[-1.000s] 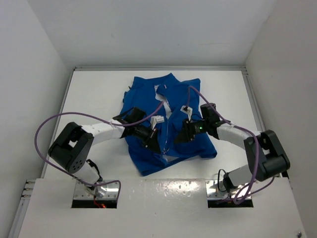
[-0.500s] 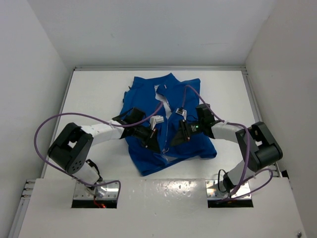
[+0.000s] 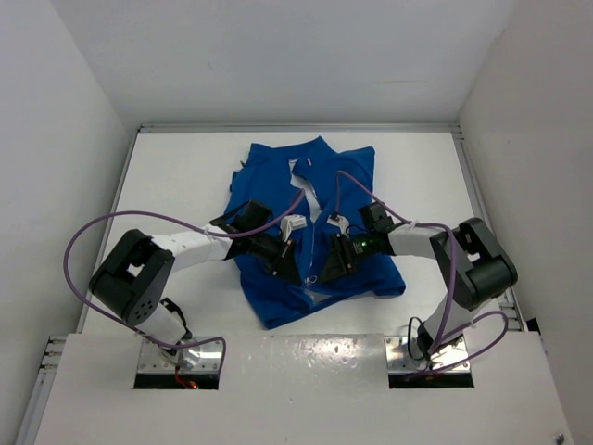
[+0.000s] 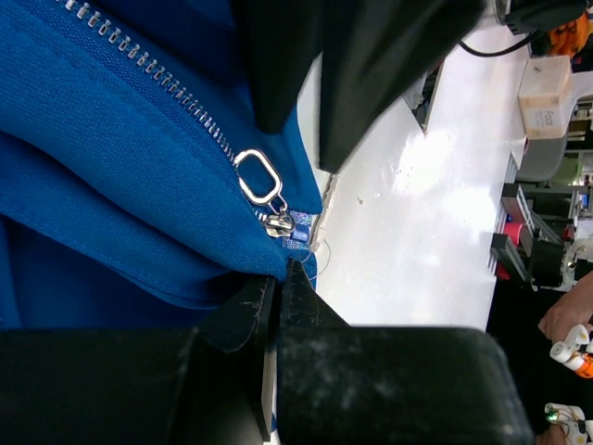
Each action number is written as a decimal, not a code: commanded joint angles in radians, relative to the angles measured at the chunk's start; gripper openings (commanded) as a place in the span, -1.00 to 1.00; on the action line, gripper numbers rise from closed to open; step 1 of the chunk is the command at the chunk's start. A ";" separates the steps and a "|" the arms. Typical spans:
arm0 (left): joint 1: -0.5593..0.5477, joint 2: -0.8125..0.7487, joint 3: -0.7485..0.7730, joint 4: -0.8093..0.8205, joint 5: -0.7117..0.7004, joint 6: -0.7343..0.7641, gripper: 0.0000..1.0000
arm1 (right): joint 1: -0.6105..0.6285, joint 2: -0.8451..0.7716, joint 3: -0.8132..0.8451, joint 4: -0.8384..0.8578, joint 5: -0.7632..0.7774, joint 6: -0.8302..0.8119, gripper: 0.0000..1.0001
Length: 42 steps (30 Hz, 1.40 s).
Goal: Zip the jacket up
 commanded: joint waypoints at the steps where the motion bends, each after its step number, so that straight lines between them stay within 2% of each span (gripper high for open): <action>1: 0.004 -0.026 -0.002 0.040 0.015 -0.011 -1.00 | -0.013 0.032 0.044 0.029 0.022 0.039 -0.18; 10: -0.015 -0.035 -0.012 0.049 0.015 -0.020 -1.00 | -0.003 0.081 0.041 0.203 -0.008 0.183 -0.18; 22: -0.015 -0.026 -0.012 0.058 0.015 -0.020 -1.00 | 0.027 0.115 0.035 0.265 -0.039 0.225 -0.26; 24: -0.015 -0.026 -0.012 0.058 0.015 -0.020 -1.00 | 0.030 0.116 0.024 0.306 -0.059 0.242 -0.34; 27: -0.015 -0.026 -0.012 0.058 0.015 -0.020 -1.00 | 0.029 0.119 -0.008 0.456 -0.106 0.366 -0.46; 28: -0.015 -0.026 -0.012 0.058 0.015 -0.020 -1.00 | 0.030 0.123 -0.020 0.548 -0.114 0.387 -0.48; 31: -0.015 -0.017 -0.012 0.058 0.015 -0.020 -1.00 | 0.030 0.127 -0.038 0.608 -0.132 0.452 -0.48; 34: -0.015 -0.017 -0.012 0.058 0.015 -0.020 -1.00 | 0.033 0.126 -0.035 0.548 -0.123 0.415 -0.51; 36: -0.015 -0.017 -0.012 0.058 0.015 -0.020 -1.00 | 0.041 0.115 -0.019 0.495 -0.119 0.334 -0.53; 37: -0.015 -0.017 -0.012 0.058 0.024 -0.020 -1.00 | 0.043 0.106 -0.014 0.402 -0.114 0.281 -0.53; 42: -0.015 -0.017 -0.012 0.058 0.024 -0.020 -1.00 | 0.053 0.084 0.021 0.207 -0.097 0.080 -0.56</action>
